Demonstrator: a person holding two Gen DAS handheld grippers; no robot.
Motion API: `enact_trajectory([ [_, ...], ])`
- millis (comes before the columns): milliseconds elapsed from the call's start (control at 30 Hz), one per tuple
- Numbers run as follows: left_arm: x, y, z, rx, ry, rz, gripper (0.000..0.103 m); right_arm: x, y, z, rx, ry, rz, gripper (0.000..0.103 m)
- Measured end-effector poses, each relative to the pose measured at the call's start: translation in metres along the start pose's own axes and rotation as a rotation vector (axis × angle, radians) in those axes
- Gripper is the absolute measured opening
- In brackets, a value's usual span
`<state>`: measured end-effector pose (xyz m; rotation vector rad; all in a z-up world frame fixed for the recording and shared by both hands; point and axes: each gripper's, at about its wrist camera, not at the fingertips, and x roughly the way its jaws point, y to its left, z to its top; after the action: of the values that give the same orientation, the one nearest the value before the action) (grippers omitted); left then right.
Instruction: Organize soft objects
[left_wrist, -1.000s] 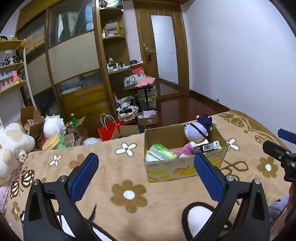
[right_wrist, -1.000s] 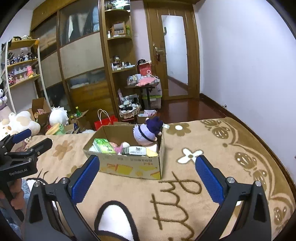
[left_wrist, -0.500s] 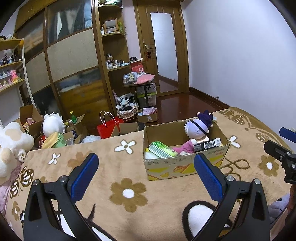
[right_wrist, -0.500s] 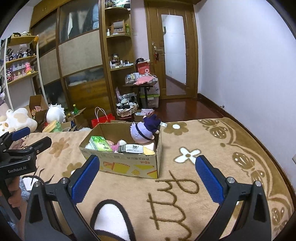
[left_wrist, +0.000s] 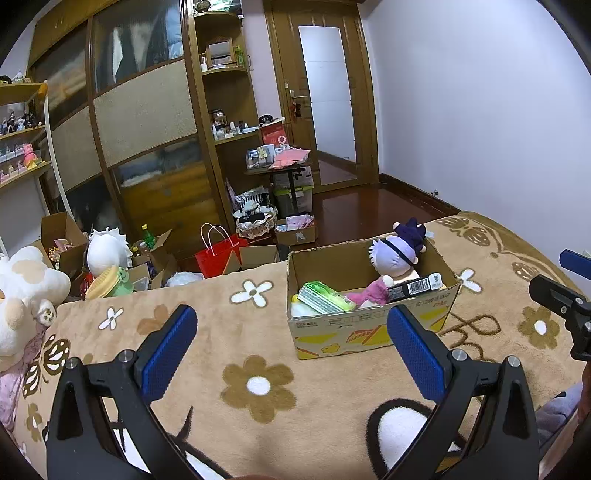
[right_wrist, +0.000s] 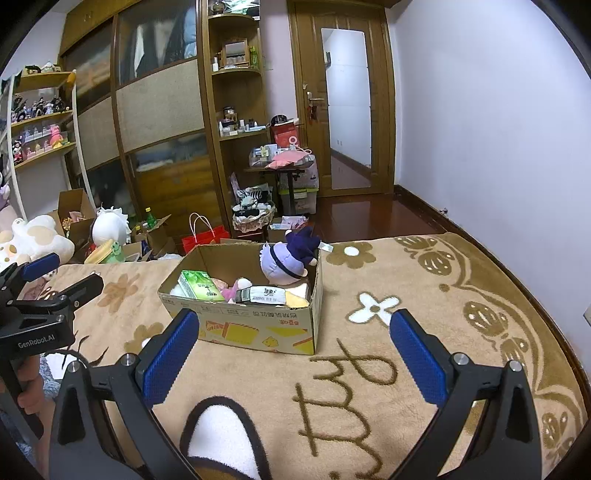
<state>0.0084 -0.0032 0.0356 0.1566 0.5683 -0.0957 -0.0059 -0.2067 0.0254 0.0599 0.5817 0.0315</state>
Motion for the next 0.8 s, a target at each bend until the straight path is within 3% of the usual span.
enact_trajectory([
  [800,0.0049,0.0008,-0.0063,0.015,0.032,-0.015,0.102,0.0004,-0.0005,-0.0012,-0.001,0.004,-0.002,0.103],
])
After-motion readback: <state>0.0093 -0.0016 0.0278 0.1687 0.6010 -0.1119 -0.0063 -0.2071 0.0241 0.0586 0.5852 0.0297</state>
